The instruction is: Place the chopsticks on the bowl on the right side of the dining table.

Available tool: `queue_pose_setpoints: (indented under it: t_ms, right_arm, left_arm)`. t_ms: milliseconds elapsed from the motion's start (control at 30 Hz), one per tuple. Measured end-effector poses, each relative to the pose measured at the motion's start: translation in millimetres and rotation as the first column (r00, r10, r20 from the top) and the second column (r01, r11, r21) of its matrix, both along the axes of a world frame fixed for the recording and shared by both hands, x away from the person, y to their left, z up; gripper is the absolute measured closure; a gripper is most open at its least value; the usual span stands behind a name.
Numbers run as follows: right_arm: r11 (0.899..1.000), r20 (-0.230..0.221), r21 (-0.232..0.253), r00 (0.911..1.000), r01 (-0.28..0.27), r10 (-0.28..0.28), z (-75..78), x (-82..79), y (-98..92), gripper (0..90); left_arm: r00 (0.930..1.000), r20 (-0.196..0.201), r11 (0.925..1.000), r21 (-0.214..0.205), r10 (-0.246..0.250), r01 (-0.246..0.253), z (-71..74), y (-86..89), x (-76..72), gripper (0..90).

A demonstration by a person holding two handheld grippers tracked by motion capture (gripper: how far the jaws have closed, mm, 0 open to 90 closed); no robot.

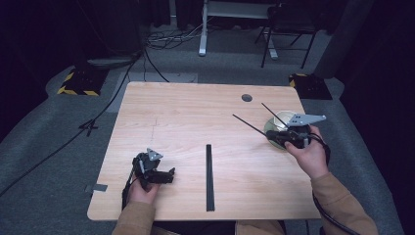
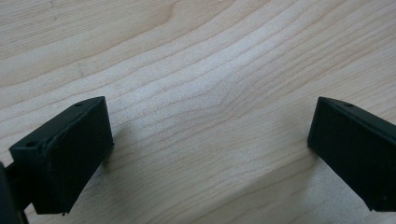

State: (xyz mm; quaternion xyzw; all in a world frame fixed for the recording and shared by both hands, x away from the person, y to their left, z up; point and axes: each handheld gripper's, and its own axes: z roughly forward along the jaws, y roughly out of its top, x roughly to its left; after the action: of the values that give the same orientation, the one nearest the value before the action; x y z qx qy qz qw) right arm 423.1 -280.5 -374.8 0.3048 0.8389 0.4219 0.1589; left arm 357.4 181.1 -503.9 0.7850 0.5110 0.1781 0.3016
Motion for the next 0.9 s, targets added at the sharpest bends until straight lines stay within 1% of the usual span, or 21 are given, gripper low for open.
queue_pose_setpoints:
  t_ms: [133, 200, 233, 333, 400, 433, 467, 500, 533, 567, 600, 633, 667, 733, 767, 800, 833, 900]
  right_arm:
    - [1.000, -0.002, 0.009, 1.0000, 0.008, -0.008, 5.2, 3.8, -6.2, 86.2]
    - [0.999, -0.001, 0.021, 0.9996, 0.029, -0.029, 8.7, 8.7, -13.0, 86.2]
    - [0.999, -0.001, 0.021, 0.9996, 0.029, -0.029, 8.7, 8.7, -13.0, 86.2]
    - [0.999, -0.020, 0.043, 0.9994, 0.030, -0.030, 10.9, 18.0, -23.0, 86.2]
    - [0.998, -0.027, 0.046, 0.9991, 0.035, -0.033, 11.2, 23.2, -28.2, 86.1]
    - [0.998, -0.027, 0.046, 0.9991, 0.035, -0.033, 11.2, 23.2, -28.2, 86.1]
    - [0.998, -0.029, 0.048, 0.9988, 0.041, -0.040, 11.3, 28.5, -34.2, 86.2]
    - [0.998, -0.029, 0.048, 0.9988, 0.041, -0.040, 11.3, 28.5, -34.2, 86.2]
    - [0.997, -0.025, 0.045, 0.9981, 0.057, -0.056, 11.2, 33.6, -40.4, 86.2]
    - [0.997, -0.025, 0.045, 0.9981, 0.057, -0.056, 11.2, 33.6, -40.4, 86.2]
    - [0.995, -0.030, 0.051, 0.9963, 0.082, -0.081, 10.7, 38.1, -45.5, 86.1]
    - [0.995, -0.030, 0.051, 0.9963, 0.082, -0.081, 10.7, 38.1, -45.5, 86.1]
    - [0.994, -0.030, 0.043, 0.9946, 0.100, -0.099, 10.3, 42.6, -51.5, 86.2]
    - [0.992, -0.027, 0.040, 0.9929, 0.117, -0.116, 9.7, 46.7, -56.7, 86.2]
    - [0.992, -0.027, 0.040, 0.9929, 0.117, -0.116, 9.7, 46.7, -56.7, 86.2]
    - [0.990, -0.028, 0.035, 0.9904, 0.136, -0.136, 9.2, 50.4, -61.4, 86.2]
    - [0.990, -0.028, 0.035, 0.9904, 0.136, -0.136, 9.2, 50.4, -61.4, 86.2]
    - [0.987, -0.028, 0.034, 0.9872, 0.158, -0.157, 7.1, 56.3, -68.6, 86.2]
  left_arm:
    - [1.0000, 0.001, 1.0000, -0.002, -0.001, 0.001, -0.1, 0.0, 0.0, 0.3]
    - [1.0000, 0.001, 1.0000, -0.002, -0.001, 0.001, -0.1, 0.0, 0.0, 0.3]
    - [1.0000, 0.001, 1.0000, -0.002, -0.001, 0.001, -0.1, 0.0, 0.0, 0.3]
    - [1.0000, 0.002, 1.0000, -0.004, -0.001, 0.001, -0.2, 0.1, -0.4, 0.4]
    - [1.0000, 0.003, 1.0000, 0.001, 0.000, 0.000, 0.0, 0.1, -0.9, 0.4]
    - [1.0000, 0.003, 1.0000, 0.001, 0.000, 0.000, 0.0, 0.1, -0.9, 0.4]
    - [1.0000, 0.002, 1.0000, 0.001, 0.001, -0.001, 0.1, 0.1, -1.1, 0.4]
    - [1.0000, 0.002, 1.0000, 0.001, 0.001, -0.001, 0.1, 0.1, -1.1, 0.4]
    - [1.0000, 0.002, 1.0000, 0.001, 0.001, -0.001, 0.1, 0.1, -1.1, 0.4]
    - [1.0000, 0.002, 1.0000, 0.001, 0.001, -0.001, 0.1, 0.1, -1.1, 0.4]
    - [1.0000, 0.002, 1.0000, 0.001, 0.001, -0.001, 0.1, 0.1, -1.0, 0.4]
    - [1.0000, 0.002, 1.0000, 0.001, 0.001, -0.001, 0.1, 0.1, -1.0, 0.4]
    - [1.0000, 0.002, 1.0000, 0.000, 0.000, 0.000, 0.1, 0.1, -1.0, 0.4]
    - [1.0000, 0.003, 1.0000, 0.000, -0.001, 0.001, 0.0, 0.1, -0.8, 0.3]
    - [1.0000, 0.002, 1.0000, -0.001, -0.002, 0.002, -0.2, 0.1, -0.6, 0.3]
    - [1.0000, 0.002, 1.0000, -0.004, -0.004, 0.004, -0.2, 0.2, -0.5, 0.3]
    - [1.0000, 0.002, 1.0000, -0.004, -0.004, 0.004, -0.2, 0.2, -0.5, 0.3]
    - [1.0000, 0.003, 1.0000, -0.004, -0.004, 0.004, -0.2, 0.1, -0.4, 0.3]
